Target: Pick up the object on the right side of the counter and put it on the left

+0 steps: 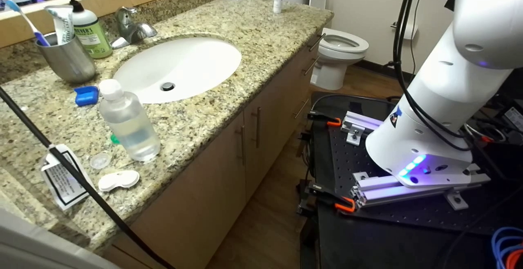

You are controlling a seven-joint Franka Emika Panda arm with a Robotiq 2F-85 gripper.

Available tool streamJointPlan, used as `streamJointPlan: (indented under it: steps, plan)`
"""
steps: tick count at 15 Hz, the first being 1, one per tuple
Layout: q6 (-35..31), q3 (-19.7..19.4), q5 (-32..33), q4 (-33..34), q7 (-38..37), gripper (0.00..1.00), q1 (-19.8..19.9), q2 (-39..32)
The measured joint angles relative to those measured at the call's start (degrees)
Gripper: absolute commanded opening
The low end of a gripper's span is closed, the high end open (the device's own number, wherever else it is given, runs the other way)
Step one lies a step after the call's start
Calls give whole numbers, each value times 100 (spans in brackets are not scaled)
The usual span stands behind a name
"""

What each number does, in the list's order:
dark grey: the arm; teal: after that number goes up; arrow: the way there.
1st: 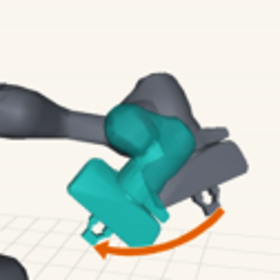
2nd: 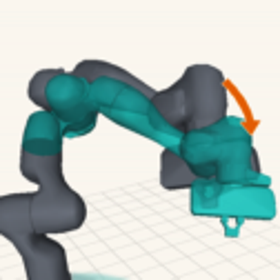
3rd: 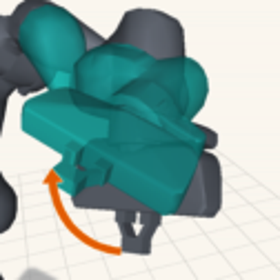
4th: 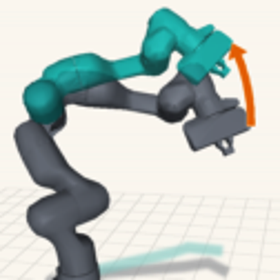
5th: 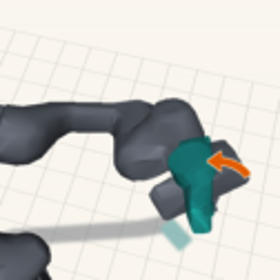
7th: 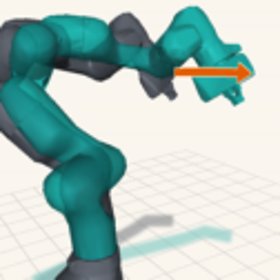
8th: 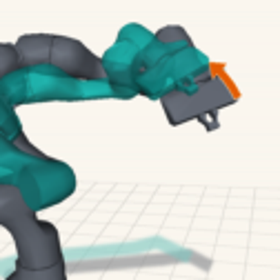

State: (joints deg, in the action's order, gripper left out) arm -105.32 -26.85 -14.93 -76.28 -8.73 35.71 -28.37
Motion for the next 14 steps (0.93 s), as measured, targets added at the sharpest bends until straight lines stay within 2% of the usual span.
streamJointPlan:
  steps: [3,5,7,8,12,14]
  plan:
    - [857,206,206,622,915,100,584,-230]
    - [1070,346,333,1005,1293,100,945,-429]
    - [1002,419,399,1279,1358,100,1148,-620]
    - [774,396,399,1334,1307,100,1156,-707]
    - [-867,316,397,1548,675,100,1200,-1386]
    - [-1373,225,510,1718,281,100,1183,-1821]
